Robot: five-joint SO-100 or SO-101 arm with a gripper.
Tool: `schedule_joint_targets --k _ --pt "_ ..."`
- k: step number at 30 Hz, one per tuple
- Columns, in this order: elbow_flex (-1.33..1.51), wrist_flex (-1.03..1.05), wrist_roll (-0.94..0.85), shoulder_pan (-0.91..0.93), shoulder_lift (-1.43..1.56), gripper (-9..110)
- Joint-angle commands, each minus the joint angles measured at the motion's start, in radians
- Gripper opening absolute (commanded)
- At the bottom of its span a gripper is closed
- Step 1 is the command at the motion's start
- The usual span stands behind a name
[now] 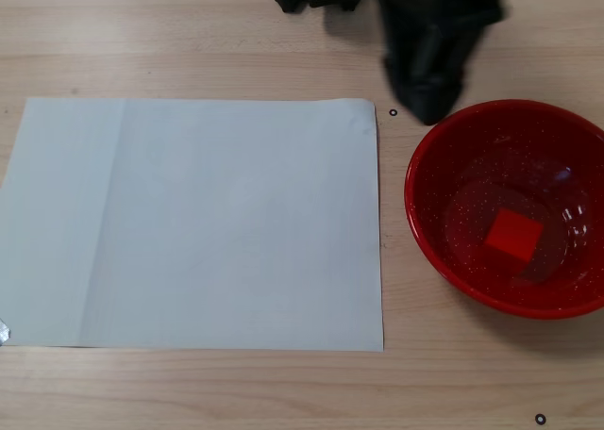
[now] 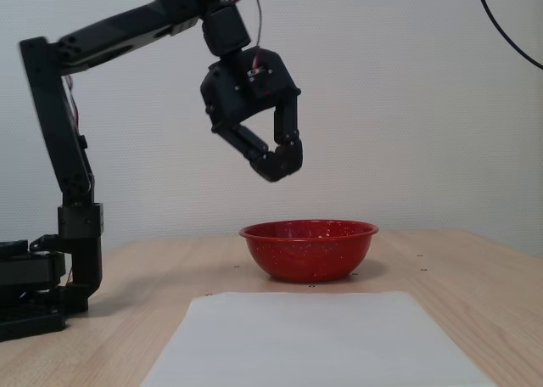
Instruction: Grasp the red cube and put it in the red bowl.
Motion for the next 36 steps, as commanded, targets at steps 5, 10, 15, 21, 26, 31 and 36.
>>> schedule_joint_targets --k 5,10,15,21,26,31,36 --pt "0.212 -0.170 -0.023 -0.110 0.268 0" --pt "0.483 -0.319 0.005 -0.167 0.436 0" --pt "0.707 -0.440 0.005 -0.196 0.591 0" --pt "1.035 -0.675 -0.002 -0.213 0.799 0" --pt "1.293 -0.810 -0.015 -0.207 0.986 0" --pt "1.460 -0.850 -0.038 -0.212 1.127 0" --pt "1.574 -0.867 -0.048 -0.218 1.229 0"
